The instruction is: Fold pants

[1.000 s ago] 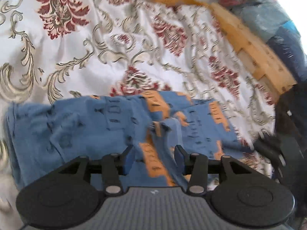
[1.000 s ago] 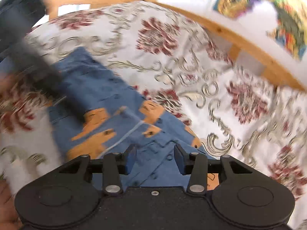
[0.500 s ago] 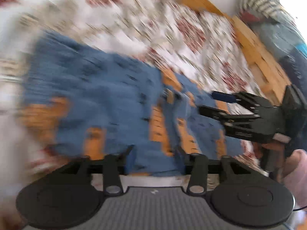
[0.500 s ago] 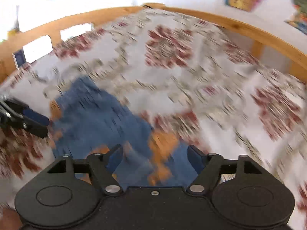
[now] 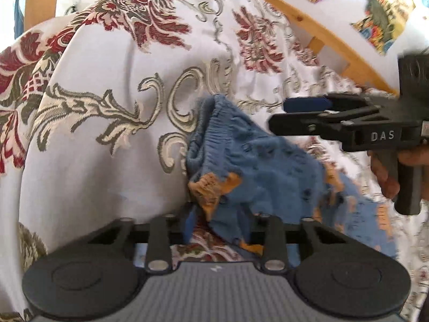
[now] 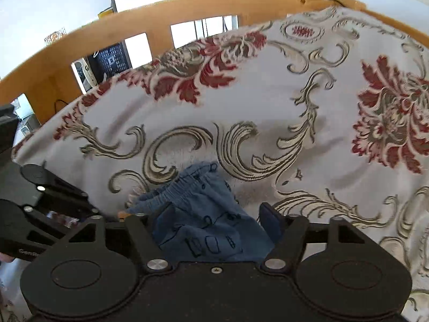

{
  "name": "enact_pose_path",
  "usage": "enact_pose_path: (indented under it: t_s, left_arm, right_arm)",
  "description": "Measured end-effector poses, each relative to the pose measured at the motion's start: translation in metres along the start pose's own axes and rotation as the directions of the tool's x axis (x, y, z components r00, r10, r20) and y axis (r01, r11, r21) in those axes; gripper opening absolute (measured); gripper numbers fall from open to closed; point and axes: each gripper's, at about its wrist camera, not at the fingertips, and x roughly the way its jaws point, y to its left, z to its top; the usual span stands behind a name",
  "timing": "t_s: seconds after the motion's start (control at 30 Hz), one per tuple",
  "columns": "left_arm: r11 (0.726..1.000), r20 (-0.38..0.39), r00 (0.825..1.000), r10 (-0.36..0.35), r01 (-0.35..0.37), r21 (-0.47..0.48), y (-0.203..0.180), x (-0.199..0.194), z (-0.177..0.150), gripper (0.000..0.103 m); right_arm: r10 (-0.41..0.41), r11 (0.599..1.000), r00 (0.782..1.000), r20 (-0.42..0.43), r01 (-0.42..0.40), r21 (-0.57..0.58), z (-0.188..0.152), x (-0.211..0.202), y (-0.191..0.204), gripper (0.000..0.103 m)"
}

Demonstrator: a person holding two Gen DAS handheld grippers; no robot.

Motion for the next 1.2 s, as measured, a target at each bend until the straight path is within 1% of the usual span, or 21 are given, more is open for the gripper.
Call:
enact_pose_path:
  t_s: [0.03,0.07,0.1,0.13,0.2,0.3,0.37,0.43,0.5,0.57,0.6,0.67,0.7,0.73,0.8,0.83,0.87,0.9,0.97,1.07,1.2]
  left_arm:
    - [1.0,0.004,1.0,0.004,-0.004,-0.002,0.0,0.001,0.0,0.027]
    - [1.0,0.009,1.0,0.007,-0.007,-0.009,0.001,0.002,0.001,0.023]
    - [1.0,0.015,1.0,0.012,-0.012,-0.014,0.002,0.002,0.002,0.017]
    - [1.0,0.02,1.0,0.02,-0.02,-0.014,0.002,0.002,0.002,0.011]
    - [1.0,0.024,0.999,0.028,-0.028,-0.007,0.003,0.003,0.002,0.008]
    - [1.0,0.048,0.999,0.025,-0.025,0.008,0.001,-0.001,0.002,0.006]
    - [0.999,0.083,0.996,0.016,-0.02,0.039,-0.004,-0.007,0.001,0.005]
    - [0.996,0.127,0.992,0.024,-0.035,0.084,-0.011,-0.014,0.001,0.005]
    - [0.993,0.144,0.989,0.041,-0.056,0.101,-0.015,-0.015,0.003,0.005]
    - [0.993,0.105,0.99,0.092,-0.099,0.065,-0.013,-0.008,0.006,0.008]
    - [0.996,0.075,0.993,0.09,-0.091,0.012,-0.006,-0.005,0.006,0.012]
    - [0.997,0.064,0.996,0.056,-0.053,-0.057,0.002,-0.007,0.006,0.014]
    - [0.997,0.066,0.997,0.042,-0.038,-0.065,0.003,-0.008,0.006,0.02]
    - [0.998,0.067,0.997,0.031,-0.027,-0.061,0.003,-0.009,0.005,0.026]
    - [0.998,0.069,0.997,0.03,-0.027,-0.05,0.002,-0.008,0.005,0.033]
    - [0.999,0.073,0.997,0.027,-0.024,-0.047,0.0,-0.006,0.004,0.041]
    - [0.999,0.078,0.997,0.017,-0.014,-0.046,-0.002,-0.005,0.004,0.047]
    - [0.999,0.086,0.996,0.005,-0.001,-0.042,-0.004,-0.002,0.004,0.057]
    - [1.0,0.099,0.995,-0.001,0.003,-0.021,-0.011,0.001,0.004,0.066]
    - [1.0,0.105,0.994,0.02,-0.021,0.004,-0.016,0.006,0.007,0.066]
    - [0.999,0.103,0.995,0.012,-0.009,-0.032,-0.013,0.005,0.009,0.064]
  right_arm:
    - [0.01,1.0,1.0,-0.001,-0.01,0.012,0.0,0.004,-0.002,0.059]
    - [0.018,1.0,1.0,-0.004,-0.018,0.021,-0.001,0.008,-0.004,0.04]
    - [0.017,1.0,1.0,-0.005,-0.017,0.026,-0.002,0.01,-0.005,0.025]
    - [0.011,1.0,1.0,-0.001,-0.011,0.027,-0.004,0.01,-0.005,0.023]
    - [0.007,0.999,1.0,0.023,-0.008,0.032,-0.008,0.006,-0.005,0.014]
    - [-0.006,0.995,0.995,0.095,-0.003,0.1,-0.011,-0.009,-0.01,0.011]
    - [-0.036,0.995,0.991,0.13,0.024,0.096,-0.01,-0.017,-0.01,0.011]
    - [-0.057,0.995,0.993,0.101,0.048,0.087,-0.008,-0.01,-0.009,0.014]
    - [-0.101,0.992,0.993,0.06,0.097,0.078,-0.008,0.003,-0.005,0.03]
    - [-0.157,0.987,0.986,0.05,0.155,0.051,-0.01,0.012,0.0,0.035]
    - [-0.167,0.985,0.984,0.056,0.163,0.059,-0.011,0.012,-0.001,0.039]
    - [-0.194,0.978,0.978,0.071,0.187,0.095,-0.014,0.009,-0.005,0.047]
    - [-0.2,0.975,0.977,0.077,0.191,0.114,-0.015,0.006,-0.009,0.052]
    - [-0.196,0.973,0.977,0.08,0.184,0.14,-0.016,0.003,-0.013,0.053]
    - [-0.18,0.97,0.98,0.086,0.162,0.181,-0.018,-0.005,-0.017,0.057]
    - [-0.184,0.968,0.978,0.096,0.164,0.189,-0.02,-0.012,-0.015,0.058]
    - [-0.196,0.966,0.976,0.097,0.175,0.191,-0.023,-0.018,-0.012,0.061]
    - [-0.221,0.96,0.972,0.085,0.201,0.197,-0.026,-0.026,-0.008,0.061]
    - [-0.277,0.942,0.959,0.065,0.258,0.214,-0.038,-0.039,-0.001,0.06]
    - [-0.355,0.912,0.934,0.029,0.34,0.229,-0.063,-0.061,0.013,0.059]
    - [-0.406,0.884,0.914,-0.017,0.398,0.244,-0.094,-0.085,0.043,0.061]
